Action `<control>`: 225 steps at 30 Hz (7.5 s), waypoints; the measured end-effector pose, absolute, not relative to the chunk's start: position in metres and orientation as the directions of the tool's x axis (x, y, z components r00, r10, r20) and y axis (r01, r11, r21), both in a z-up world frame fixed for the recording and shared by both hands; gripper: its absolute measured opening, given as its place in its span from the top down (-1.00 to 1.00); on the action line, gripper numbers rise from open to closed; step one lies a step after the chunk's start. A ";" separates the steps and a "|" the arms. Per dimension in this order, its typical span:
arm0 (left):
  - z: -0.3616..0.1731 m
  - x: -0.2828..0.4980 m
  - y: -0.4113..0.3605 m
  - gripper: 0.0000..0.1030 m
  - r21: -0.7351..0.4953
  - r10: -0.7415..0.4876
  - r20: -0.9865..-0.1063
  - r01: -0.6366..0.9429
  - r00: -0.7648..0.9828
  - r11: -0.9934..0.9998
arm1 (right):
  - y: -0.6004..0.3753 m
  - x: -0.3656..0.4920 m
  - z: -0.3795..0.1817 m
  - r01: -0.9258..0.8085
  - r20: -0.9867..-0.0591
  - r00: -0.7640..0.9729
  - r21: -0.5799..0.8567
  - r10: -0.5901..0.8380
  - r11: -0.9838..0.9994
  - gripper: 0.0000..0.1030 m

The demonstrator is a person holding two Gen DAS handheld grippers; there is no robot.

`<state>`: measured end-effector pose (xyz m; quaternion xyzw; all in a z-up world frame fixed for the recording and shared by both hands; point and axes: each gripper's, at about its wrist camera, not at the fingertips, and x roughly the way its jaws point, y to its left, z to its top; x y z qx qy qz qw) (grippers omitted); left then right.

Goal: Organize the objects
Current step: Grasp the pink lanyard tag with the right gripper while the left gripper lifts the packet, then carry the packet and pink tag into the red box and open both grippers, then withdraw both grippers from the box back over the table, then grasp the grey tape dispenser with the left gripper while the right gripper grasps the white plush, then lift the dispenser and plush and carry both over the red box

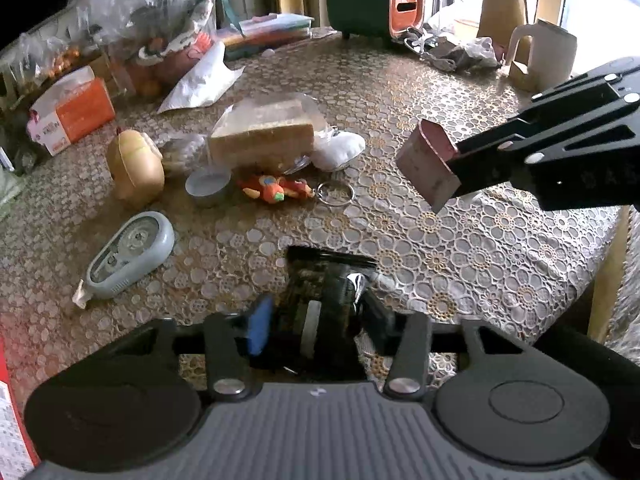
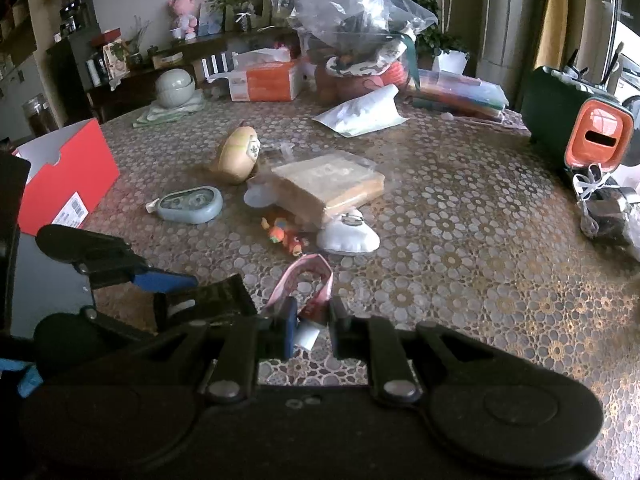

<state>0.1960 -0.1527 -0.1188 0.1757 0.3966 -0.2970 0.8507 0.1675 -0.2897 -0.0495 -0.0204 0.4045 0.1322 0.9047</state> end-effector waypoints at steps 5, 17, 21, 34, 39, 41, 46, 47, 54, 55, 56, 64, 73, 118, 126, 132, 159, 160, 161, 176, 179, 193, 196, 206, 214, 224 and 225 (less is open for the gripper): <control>-0.115 0.193 -0.147 0.36 0.020 -0.380 -0.774 0.620 0.507 0.785 | -0.285 0.165 -0.045 -0.264 -0.734 0.642 0.057 0.220 0.963 0.69; -0.071 0.169 -0.082 0.36 -0.116 -0.361 -0.722 0.411 0.590 0.904 | -0.256 0.150 -0.018 -0.322 -0.714 0.646 0.064 0.269 0.945 0.69; -0.047 0.155 -0.061 0.36 -0.119 -0.341 -0.696 0.367 0.632 0.923 | -0.234 0.146 -0.004 -0.369 -0.701 0.641 0.075 0.312 0.926 0.69; 0.020 0.136 0.050 0.36 -0.111 -0.204 -0.614 0.172 0.762 0.979 | -0.124 0.152 0.051 -0.557 -0.644 0.610 0.068 0.463 0.828 0.69; 0.035 0.136 0.096 0.36 -0.074 -0.116 -0.594 0.090 0.796 0.993 | -0.078 0.162 0.063 -0.604 -0.634 0.592 0.060 0.498 0.795 0.69; 0.040 0.138 0.115 0.36 -0.066 -0.088 -0.592 0.061 0.801 0.996 | -0.059 0.168 0.065 -0.620 -0.637 0.581 0.057 0.507 0.783 0.69; 0.042 0.152 0.162 0.36 -0.049 -0.013 -0.604 -0.021 0.797 0.999 | -0.017 0.177 0.066 -0.652 -0.646 0.553 0.058 0.527 0.756 0.69; 0.042 0.155 0.170 0.36 -0.041 0.001 -0.605 -0.033 0.796 0.999 | -0.009 0.179 0.065 -0.658 -0.647 0.550 0.053 0.528 0.751 0.69; 0.029 0.180 0.216 0.36 0.052 0.101 -0.632 -0.088 0.768 0.995 | 0.040 0.195 0.050 -0.687 -0.680 0.516 0.033 0.520 0.726 0.69; 0.025 0.186 0.220 0.36 0.071 0.117 -0.639 -0.092 0.760 0.993 | 0.047 0.198 0.046 -0.693 -0.689 0.509 0.029 0.517 0.721 0.69; 0.021 0.189 0.223 0.36 0.081 0.125 -0.643 -0.095 0.756 0.992 | 0.052 0.200 0.042 -0.698 -0.699 0.499 0.025 0.512 0.716 0.69; -0.018 0.235 0.246 0.36 0.140 0.178 -0.725 -0.110 0.665 0.984 | 0.089 0.217 -0.011 -0.713 -0.793 0.443 -0.029 0.419 0.701 0.69; -0.049 0.270 0.245 0.35 0.189 0.192 -0.797 -0.065 0.572 0.980 | 0.113 0.225 -0.045 -0.741 -0.855 0.374 -0.043 0.358 0.671 0.69; -0.007 0.232 0.242 -0.65 0.057 0.089 -0.805 -0.073 0.587 0.996 | 0.092 0.215 -0.004 -0.739 -0.826 0.368 0.019 0.427 0.673 -0.60; 0.010 0.202 0.227 -1.00 0.017 0.065 -0.749 -0.079 0.660 0.997 | 0.056 0.195 0.018 -0.741 -0.761 0.396 0.066 0.515 0.668 -0.99; 0.014 0.180 0.208 -1.00 0.006 0.063 -0.729 -0.085 0.682 0.996 | 0.019 0.179 0.029 -0.728 -0.716 0.427 0.091 0.552 0.680 -0.99; -0.006 0.156 -0.003 -1.00 -0.021 -0.157 -0.667 0.192 0.729 0.981 | -0.240 0.150 -0.009 -0.404 -0.627 0.726 -0.058 0.282 0.913 -0.97; -0.009 0.160 -0.015 -1.00 -0.010 -0.165 -0.669 0.213 0.725 0.977 | -0.248 0.152 -0.013 -0.392 -0.630 0.728 -0.060 0.270 0.918 -0.96; -0.012 0.164 -0.024 -1.00 0.004 -0.168 -0.670 0.230 0.723 0.973 | -0.256 0.154 -0.016 -0.379 -0.634 0.729 -0.060 0.258 0.923 -0.94; -0.078 0.246 -0.091 -1.00 0.171 -0.154 -0.736 0.401 0.659 0.900 | -0.300 0.201 -0.056 -0.360 -0.703 0.672 -0.035 0.233 0.932 -0.87; -0.088 0.262 -0.093 -1.00 0.202 -0.125 -0.751 0.406 0.648 0.892 | -0.303 0.213 -0.064 -0.351 -0.719 0.657 -0.027 0.226 0.936 -0.83; -0.117 0.311 -0.091 -0.98 0.117 -0.164 -0.797 0.414 0.581 0.903 | -0.298 0.261 -0.090 -0.331 -0.763 0.609 0.003 0.216 0.944 -0.60; -0.119 0.317 -0.088 -0.94 0.090 -0.175 -0.800 0.402 0.574 0.911 | -0.297 0.267 -0.093 -0.331 -0.770 0.599 0.012 0.220 0.944 -0.56; -0.115 0.314 -0.086 -0.47 0.020 -0.220 -0.809 0.398 0.545 0.917 | -0.300 0.281 -0.099 -0.301 -0.782 0.570 0.085 0.251 0.950 -0.38; -0.113 0.298 -0.088 -0.45 0.003 -0.204 -0.819 0.360 0.536 0.933 | -0.299 0.276 -0.098 -0.291 -0.786 0.566 0.092 0.249 0.952 -0.01; -0.103 0.262 -0.095 -0.45 -0.038 -0.238 -0.811 0.358 0.535 0.933 | -0.297 0.231 -0.084 -0.304 -0.771 0.597 0.040 0.223 0.952 0.00; -0.101 0.258 -0.095 -0.45 -0.042 -0.240 -0.811 0.356 0.534 0.933 | -0.297 0.227 -0.082 -0.306 -0.770 0.596 0.042 0.226 0.951 0.00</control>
